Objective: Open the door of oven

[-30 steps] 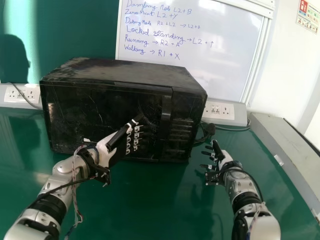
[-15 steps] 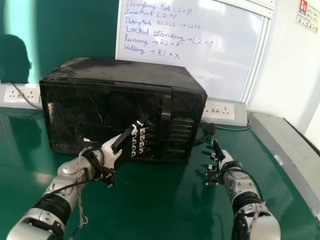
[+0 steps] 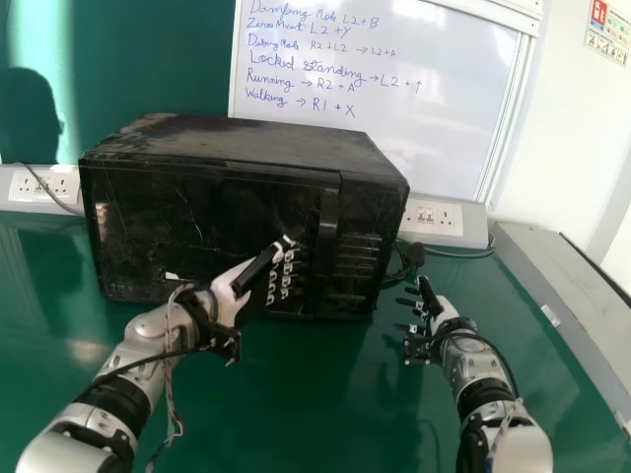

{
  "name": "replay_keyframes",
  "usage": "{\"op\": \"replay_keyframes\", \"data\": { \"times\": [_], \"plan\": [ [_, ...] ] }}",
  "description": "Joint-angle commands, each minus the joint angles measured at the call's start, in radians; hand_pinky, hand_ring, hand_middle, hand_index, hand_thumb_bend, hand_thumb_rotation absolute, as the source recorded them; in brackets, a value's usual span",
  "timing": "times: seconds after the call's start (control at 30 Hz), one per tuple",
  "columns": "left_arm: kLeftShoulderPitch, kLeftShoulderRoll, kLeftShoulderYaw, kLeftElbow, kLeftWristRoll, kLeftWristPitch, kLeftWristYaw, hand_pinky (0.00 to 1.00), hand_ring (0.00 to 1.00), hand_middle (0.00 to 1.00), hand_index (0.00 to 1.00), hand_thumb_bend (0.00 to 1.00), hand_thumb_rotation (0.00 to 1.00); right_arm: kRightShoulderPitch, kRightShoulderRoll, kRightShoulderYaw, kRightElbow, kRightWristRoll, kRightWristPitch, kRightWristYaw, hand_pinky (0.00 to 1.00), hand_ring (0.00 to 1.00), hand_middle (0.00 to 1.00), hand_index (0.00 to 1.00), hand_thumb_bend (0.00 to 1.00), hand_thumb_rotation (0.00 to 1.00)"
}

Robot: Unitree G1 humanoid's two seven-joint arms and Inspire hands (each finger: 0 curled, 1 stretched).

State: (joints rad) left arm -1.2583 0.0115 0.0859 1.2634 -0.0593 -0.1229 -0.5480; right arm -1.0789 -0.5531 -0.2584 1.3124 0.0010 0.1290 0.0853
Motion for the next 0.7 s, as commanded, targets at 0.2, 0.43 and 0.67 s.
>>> {"op": "replay_keyframes", "data": {
  "times": [0.2, 0.43, 0.67],
  "plan": [
    [-0.036, -0.020, -0.018, 0.033, 0.053, -0.022, 0.025, 0.82, 1.00, 1.00, 1.00, 1.00, 0.76, -0.002, 0.000, 0.001, 0.002, 0.002, -0.004, 0.006, 0.45, 0.57, 0.75, 0.87, 0.54, 0.38],
    [-0.049, -0.043, -0.023, 0.044, 0.076, -0.031, 0.066, 0.80, 0.98, 1.00, 1.00, 1.00, 0.77, -0.003, 0.002, 0.006, 0.003, 0.003, -0.003, 0.002, 0.48, 0.57, 0.75, 0.86, 0.53, 0.38],
    [-0.059, -0.065, -0.017, 0.051, 0.083, -0.016, 0.087, 0.78, 0.96, 1.00, 1.00, 0.98, 0.74, 0.001, 0.003, 0.012, 0.001, -0.002, -0.012, 0.018, 0.49, 0.57, 0.75, 0.84, 0.53, 0.41]
  ]
}}
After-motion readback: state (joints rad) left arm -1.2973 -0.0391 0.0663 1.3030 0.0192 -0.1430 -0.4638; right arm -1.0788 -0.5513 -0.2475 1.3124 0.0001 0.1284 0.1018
